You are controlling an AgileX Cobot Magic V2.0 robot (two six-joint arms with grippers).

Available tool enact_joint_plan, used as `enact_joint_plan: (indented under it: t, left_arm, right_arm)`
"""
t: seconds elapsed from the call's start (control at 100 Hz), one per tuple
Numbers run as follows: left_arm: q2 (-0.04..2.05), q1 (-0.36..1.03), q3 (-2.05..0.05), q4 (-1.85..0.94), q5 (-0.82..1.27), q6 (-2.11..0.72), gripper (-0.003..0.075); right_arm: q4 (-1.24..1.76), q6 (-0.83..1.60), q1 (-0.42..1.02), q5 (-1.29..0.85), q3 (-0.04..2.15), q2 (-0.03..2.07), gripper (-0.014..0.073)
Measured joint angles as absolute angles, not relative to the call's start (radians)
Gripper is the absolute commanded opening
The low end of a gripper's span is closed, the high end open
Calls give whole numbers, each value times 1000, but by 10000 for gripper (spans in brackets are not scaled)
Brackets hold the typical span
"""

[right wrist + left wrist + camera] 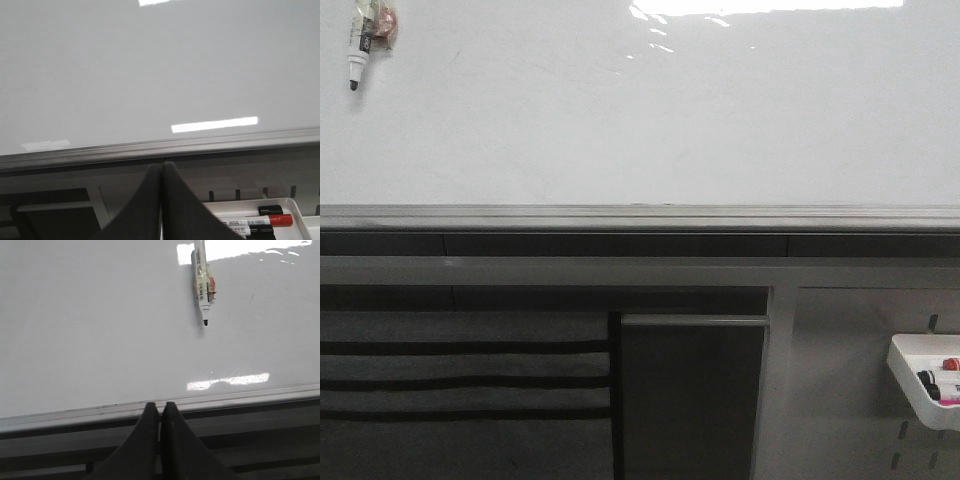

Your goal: Write number 3 on whiteboard

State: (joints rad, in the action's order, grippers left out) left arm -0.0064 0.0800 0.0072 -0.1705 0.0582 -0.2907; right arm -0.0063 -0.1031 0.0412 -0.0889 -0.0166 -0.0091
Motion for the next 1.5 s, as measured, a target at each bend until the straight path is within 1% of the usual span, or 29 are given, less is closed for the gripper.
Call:
enact_joint_plan:
  t: [0.2,0.3,0.47,0.56,0.7,0.91,1.01,1.2,1.5]
  left_arm:
    - [-6,80,7,-329,58,-291,-18]
    - [-6,80,5,-357,58,-291,-18]
    - [-6,80,-46,-370,78,-290,-18]
    - [-6,80,-128,-371,97,-290,-18]
    - [14,80,-292,-371,190,-290,-18]
    - [182,80,-553,-301,390,-290,-18]
    - [262,80,-636,-277,435,-290,-18]
    - [349,80,-662,-266,422,-290,-18]
    - [397,80,-662,-263,420,-290,-18]
  right_arm:
    - [0,-103,41,-89,-17,-9,-74]
    - [23,-103,41,-93,-17,-9,-74]
    - [55,-103,41,-215,39,-9,-74]
    - [61,-103,41,-261,117,1,-74]
    - [61,-82,41,-344,263,88,-74]
    - [61,-26,41,-533,513,280,-74]
    - [61,-18,41,-593,602,361,-74]
    - [63,-13,41,-600,633,423,-74]
    - [63,-11,41,-594,633,442,-74]
